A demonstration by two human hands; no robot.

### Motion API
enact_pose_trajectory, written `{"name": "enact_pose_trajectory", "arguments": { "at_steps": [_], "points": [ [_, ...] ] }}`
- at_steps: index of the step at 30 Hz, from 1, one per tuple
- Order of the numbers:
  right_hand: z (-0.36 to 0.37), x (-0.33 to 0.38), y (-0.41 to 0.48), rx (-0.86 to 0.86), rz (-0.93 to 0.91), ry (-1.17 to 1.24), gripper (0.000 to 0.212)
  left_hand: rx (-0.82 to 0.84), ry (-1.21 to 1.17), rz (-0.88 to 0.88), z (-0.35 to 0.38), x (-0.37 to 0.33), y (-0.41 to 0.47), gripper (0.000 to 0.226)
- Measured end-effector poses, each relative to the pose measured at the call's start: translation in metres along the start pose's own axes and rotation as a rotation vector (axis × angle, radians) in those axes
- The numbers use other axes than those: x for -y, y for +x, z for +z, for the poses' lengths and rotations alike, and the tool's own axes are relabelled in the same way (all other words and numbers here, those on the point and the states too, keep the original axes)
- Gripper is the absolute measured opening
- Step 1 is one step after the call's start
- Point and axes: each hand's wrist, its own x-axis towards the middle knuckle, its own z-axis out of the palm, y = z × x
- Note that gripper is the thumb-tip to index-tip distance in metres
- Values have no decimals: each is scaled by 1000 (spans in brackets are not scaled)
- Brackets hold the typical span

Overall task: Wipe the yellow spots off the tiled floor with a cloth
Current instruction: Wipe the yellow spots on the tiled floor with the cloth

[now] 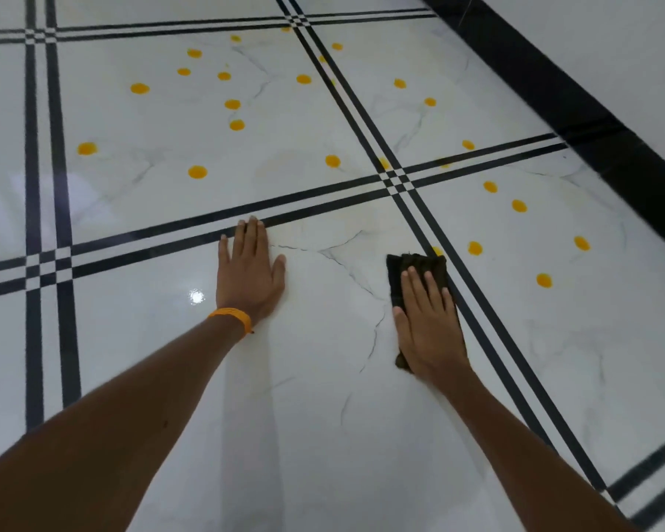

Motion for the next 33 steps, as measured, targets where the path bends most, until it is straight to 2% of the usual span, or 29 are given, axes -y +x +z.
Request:
{"name": "enact_pose_trajectory", "arguments": {
  "at_steps": [3,5,7,8,9,11,13,15,17,19,20,21,23,25,26,28,30,31,33],
  "points": [
    [0,43,21,-67,26,14,65,17,-8,-1,1,2,2,73],
    [6,68,8,-35,-161,12,63,-6,-6,18,2,6,1,72],
    [3,50,-8,32,-350,26,63,3,-7,60,3,6,3,68],
    [0,28,-12,37,-384,38,62,6,-2,84,3,6,3,66],
    [0,2,-8,18,-334,42,62,2,4,97,3,5,3,65],
    [-9,-41,26,-7,-81,16,63,5,-5,76,4,5,3,63],
    [-18,-52,78,-39,108,5,64,28,-31,55,3,1,4,62],
    [-15,-24,98,-34,42,2,64,34,-36,44,1,1,4,61],
    [-13,-5,79,38,-162,27,64,52,-35,43,0,1,3,61],
    [-14,-29,49,89,-348,12,63,43,-25,26,-1,1,2,61],
    [-16,-54,54,84,-378,13,63,44,-35,30,-2,0,3,61],
    [-16,-79,65,59,-337,0,63,44,-45,40,-2,-2,4,61],
    [-24,-104,110,13,-96,-1,64,23,-44,43,-3,-1,6,60],
    [-25,-92,143,-35,36,-19,66,-1,-36,47,-1,-1,4,61],
    [-23,-75,140,-32,13,-25,66,0,-42,47,1,-3,5,61],
    [-15,-46,107,-20,-164,-28,65,-4,-33,45,1,-1,6,62],
    [-13,-63,66,19,-359,-6,63,-4,-4,44,3,2,4,64],
    [-14,-85,61,20,-387,-2,62,-4,6,30,4,2,3,65],
    [-17,-129,71,-29,-232,-14,63,-19,13,24,7,-8,4,68]
  ]
}}
